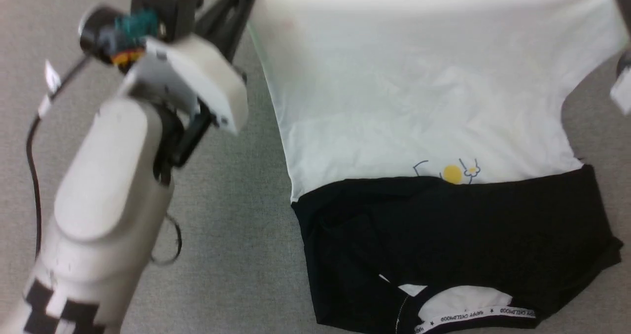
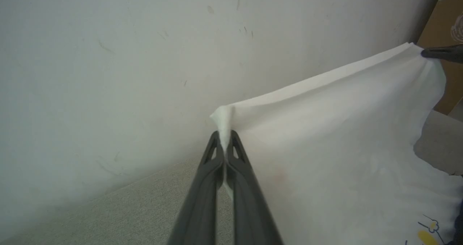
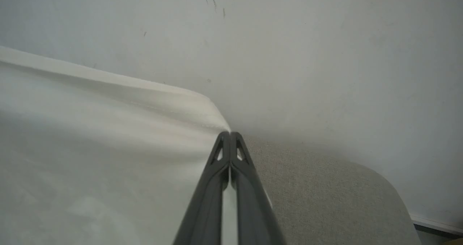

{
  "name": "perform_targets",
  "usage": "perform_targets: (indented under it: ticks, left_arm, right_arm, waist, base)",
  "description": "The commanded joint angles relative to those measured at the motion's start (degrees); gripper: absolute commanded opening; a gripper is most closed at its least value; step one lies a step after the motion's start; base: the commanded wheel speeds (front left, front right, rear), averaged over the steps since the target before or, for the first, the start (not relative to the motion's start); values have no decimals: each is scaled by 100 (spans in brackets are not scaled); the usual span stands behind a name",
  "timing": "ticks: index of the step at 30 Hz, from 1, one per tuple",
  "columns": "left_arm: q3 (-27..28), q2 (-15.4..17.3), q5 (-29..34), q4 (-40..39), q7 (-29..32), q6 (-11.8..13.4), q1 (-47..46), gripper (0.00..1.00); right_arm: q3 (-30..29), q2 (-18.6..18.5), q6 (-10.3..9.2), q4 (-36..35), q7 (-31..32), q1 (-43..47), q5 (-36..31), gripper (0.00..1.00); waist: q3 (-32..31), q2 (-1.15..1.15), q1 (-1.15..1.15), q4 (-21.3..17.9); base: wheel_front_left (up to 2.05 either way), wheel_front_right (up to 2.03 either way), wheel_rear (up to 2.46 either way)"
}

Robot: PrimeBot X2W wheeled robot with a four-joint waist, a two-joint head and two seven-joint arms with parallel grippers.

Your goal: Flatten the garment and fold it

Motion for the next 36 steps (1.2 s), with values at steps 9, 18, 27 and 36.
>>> perform_targets:
  ticks: [9,18,27,36]
  left_arm:
    - [-167,242,87,-1516,-424,404,2050,0]
    - [-368,459,269,-2611,-505,870,3588,0]
    - [-765,243,35,-2953,-657,1144,4814,0]
    - [-851,306,-405,-2809,-580,1191,5573,0]
  right_arm:
    - [-1087,381,-13,-1581,-67,2299,-1,0]
    - [-1895,1002,-13,-2889,113,3892,-285,0]
    - [-2264,1669,-13,-3521,293,5081,-463,0]
    - [-2392,2062,-13,-3732,686,6039,-500,0]
  waist:
    - [-712,0,2,25]
    - [-746,0,2,20]
    - [-739,0,2,16]
    - [-700,0,2,-17]
  base:
    - [0,0,0]
    - [0,0,0]
    - [0,0,0]
    - [0,0,0]
